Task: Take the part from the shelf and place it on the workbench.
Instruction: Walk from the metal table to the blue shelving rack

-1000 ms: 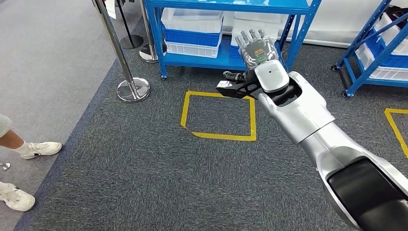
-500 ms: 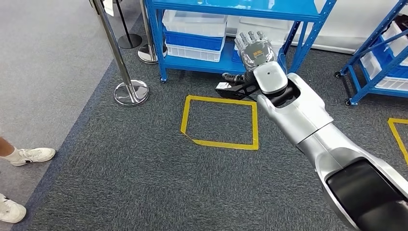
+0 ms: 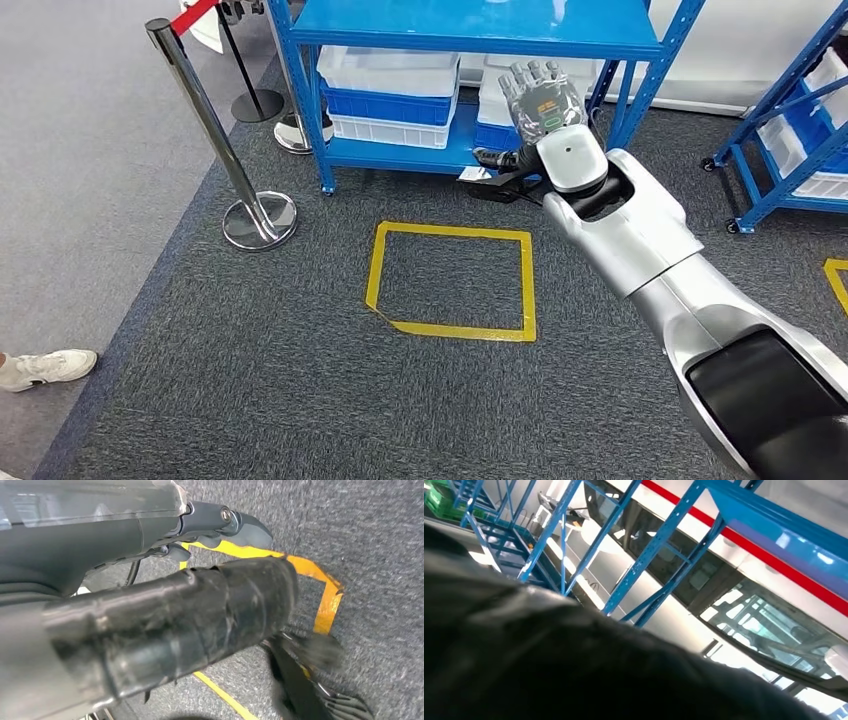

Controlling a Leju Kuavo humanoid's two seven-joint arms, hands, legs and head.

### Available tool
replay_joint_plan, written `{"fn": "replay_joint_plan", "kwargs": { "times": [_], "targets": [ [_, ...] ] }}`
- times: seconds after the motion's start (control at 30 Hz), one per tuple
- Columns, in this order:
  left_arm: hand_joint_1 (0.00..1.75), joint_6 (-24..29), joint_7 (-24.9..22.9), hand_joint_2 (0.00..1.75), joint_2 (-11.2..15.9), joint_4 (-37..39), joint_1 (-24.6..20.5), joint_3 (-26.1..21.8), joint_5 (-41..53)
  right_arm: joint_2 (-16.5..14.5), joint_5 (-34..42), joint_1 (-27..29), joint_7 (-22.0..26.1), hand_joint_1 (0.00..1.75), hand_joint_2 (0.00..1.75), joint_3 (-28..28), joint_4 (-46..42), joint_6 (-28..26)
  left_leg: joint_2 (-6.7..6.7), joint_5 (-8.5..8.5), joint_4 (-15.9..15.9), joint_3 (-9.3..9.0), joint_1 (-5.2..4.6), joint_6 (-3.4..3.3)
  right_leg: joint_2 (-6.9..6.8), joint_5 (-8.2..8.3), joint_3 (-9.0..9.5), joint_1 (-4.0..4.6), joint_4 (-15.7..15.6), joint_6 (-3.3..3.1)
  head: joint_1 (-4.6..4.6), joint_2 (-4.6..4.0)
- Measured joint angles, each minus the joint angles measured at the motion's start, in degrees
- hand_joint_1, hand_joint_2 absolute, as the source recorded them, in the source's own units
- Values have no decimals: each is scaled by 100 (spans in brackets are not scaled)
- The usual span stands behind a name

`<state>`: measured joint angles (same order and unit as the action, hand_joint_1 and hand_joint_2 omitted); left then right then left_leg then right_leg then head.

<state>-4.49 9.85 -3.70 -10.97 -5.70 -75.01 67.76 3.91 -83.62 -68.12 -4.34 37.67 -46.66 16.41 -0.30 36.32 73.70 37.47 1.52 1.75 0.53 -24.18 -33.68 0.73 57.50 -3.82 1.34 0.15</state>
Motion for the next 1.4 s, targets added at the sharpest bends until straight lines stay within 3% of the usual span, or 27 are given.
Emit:
{"fn": "replay_joint_plan", "kwargs": {
  "times": [0.03, 0.07, 0.1, 0.17, 0.2, 0.23, 0.3, 0.37, 0.43, 0.5, 0.53, 0.57, 0.63, 0.7, 0.83, 0.9, 0.97, 1.0, 1.03, 1.1, 1.13, 1.2, 1.33, 1.4],
  "targets": [
    [0, 1, 3, 0, 9, -1, 12, 0, 1, -6, 0, 16, -1, 0, 0, 1, 1, 1, 1, 160, -100, 141, -4, 0, 8, -88, 116, -2, 1, 3, 1, 0],
    [0, 1, 5, 0, 16, -1, 26, -1, 2, -8, 0, 30, -1, 0, 0, 0, 4, 1, 2, 104, -321, 227, -7, -9, 16, -180, 232, -3, 2, 10, 0, 0],
    [0, 1, 7, 0, 21, -2, 46, -1, 3, -10, 0, 50, 0, 0, 0, 0, 10, 2, 2, -230, -646, 275, -18, -31, 21, -275, 338, -3, 4, 23, -1, -1],
    [0, 1, 7, 0, 35, -2, 86, -1, 4, -15, 0, 96, 2, 0, 0, 6, 36, 7, -1, -1233, -1323, 321, -46, -91, 38, -463, 477, 17, 58, 72, -4, -2],
    [0, 1, 7, 0, 39, -1, 93, 0, 5, -17, 0, 115, 4, 0, 0, 13, 47, 9, -7, -1613, -1508, 328, -59, -123, 48, -548, 505, 32, 89, 104, -5, -2],
    [0, 1, 7, 0, 44, -1, 92, 1, 8, -19, 0, 118, 4, 0, 0, 20, 55, 12, -13, -1782, -1576, 339, -67, -150, 57, -613, 519, 40, 117, 135, -7, -2],
    [0, 1, 8, 0, 42, 0, 61, 2, 13, -19, 0, 87, 4, 0, 0, 31, 49, 9, -17, -1792, -1558, 309, -57, -209, 57, -714, 537, 30, 138, 201, -4, -1],
    [0, 1, 10, 0, 39, 0, 41, 2, 15, -12, 0, 41, -1, 0, 0, 32, 40, 4, -10, -1747, -1596, 256, -34, -276, 30, -886, 416, -5, 411, 285, -5, -1],
    [0, 1, 10, 0, 38, 0, 26, 2, 10, -4, 0, 30, -1, 0, 0, 33, 38, 4, -5, -1690, -1614, 202, -23, -316, 7, -1161, 12, -62, 1117, 372, -9, -1],
    [0, 3, 1, 0, 38, 0, 9, 2, -4, -2, 0, 53, 2, 0, 0, 40, 42, 7, -6, -1629, -1609, 152, -12, -309, 1, -1246, -410, -130, 1704, 439, -8, -1],
    [0, 12, -15, 0, 38, -1, 3, 2, -10, -1, 0, 63, 4, 0, 0, 45, 43, 7, -8, -1595, -1599, 121, 0, -293, -4, -1118, -499, -161, 1719, 468, -8, -1],
    [0, 23, -35, 0, 38, -1, 0, 2, -13, 0, 0, 62, 4, 0, 0, 50, 45, 7, -10, -1558, -1581, 88, 16, -269, -12, -887, -485, -187, 1522, 495, -8, 0],
    [0, 45, -79, 0, 38, -1, 6, 2, -9, 5, -1, 42, 4, 0, 0, 56, 46, -5, -13, -1485, -1532, 38, 38, -203, -36, -385, -292, -220, 824, 532, -8, -1],
    [0, 61, -101, 0, 40, -1, 10, 2, -5, 15, -12, 32, -2, 0, 0, 62, 34, -30, -16, -1454, -1501, 37, 31, -129, -48, -216, -152, -202, 363, 497, -5, -1],
    [0, 86, -107, 0, 33, 0, 16, 2, 0, 50, -71, 70, -49, 0, 0, 69, -80, -55, -7, -1417, -1475, 61, 41, 0, -46, -206, -96, -171, 251, 318, -2, -1],
    [0, 90, -104, 0, 33, 0, 18, 2, 2, 61, -95, 77, -58, 0, 0, 69, -136, -52, 3, -1148, -1053, 235, 48, 13, -44, -176, -58, -180, 207, 231, 3, -1],
    [0, 94, -99, 0, 39, -1, 16, 2, 2, 63, -103, 109, -56, 0, 0, 69, -168, -42, 4, -794, -290, 575, 31, 10, -39, -178, -51, -143, 205, 188, 5, -1],
    [0, 94, -95, 44, 41, -1, 16, 2, 3, 67, -105, 135, -50, 0, 0, 69, -175, -30, 4, -707, 1, 710, 21, 5, -37, -184, -49, -121, 210, 176, 5, -2],
    [0, 94, -89, 87, 42, -1, 16, 2, 8, 72, -107, 156, -34, 0, 44, 70, -179, -14, 4, -720, 103, 756, 13, -7, -36, -192, -45, -100, 217, 165, 4, -2],
    [0, 95, -81, 175, 42, -1, 22, 2, 16, 86, -108, 175, 7, 0, 131, 71, -190, 13, 4, -1012, -347, 516, -6, -65, -28, -216, -30, -64, 237, 149, 4, -2],
    [0, 98, -76, 175, 47, -2, 25, 2, 21, 94, -107, 174, 24, 0, 175, 71, -196, 20, 4, -1157, -736, 309, -22, -113, -25, -234, -24, -50, 250, 149, 3, -2],
    [0, 103, -53, 175, 56, -2, 23, 2, 38, 120, -99, 172, 34, 0, 175, 71, -209, 20, 2, -1297, -1300, 8, -58, -173, -22, -264, -31, -26, 278, 177, 3, -1],
    [0, 107, 19, 175, 58, -2, 10, 3, 79, 168, -25, 174, 21, 0, 175, 71, -229, 19, 4, -1307, -1483, -95, -59, -226, -24, -312, -33, -31, 292, 280, 0, -1],
    [0, 108, 27, 175, 55, -2, 12, 4, 81, 202, 5, 165, 2, 0, 175, 71, -242, 23, 21, -1331, -1562, -150, -26, -271, -24, -523, -170, -41, 612, 339, -4, -1]
  ]
}}
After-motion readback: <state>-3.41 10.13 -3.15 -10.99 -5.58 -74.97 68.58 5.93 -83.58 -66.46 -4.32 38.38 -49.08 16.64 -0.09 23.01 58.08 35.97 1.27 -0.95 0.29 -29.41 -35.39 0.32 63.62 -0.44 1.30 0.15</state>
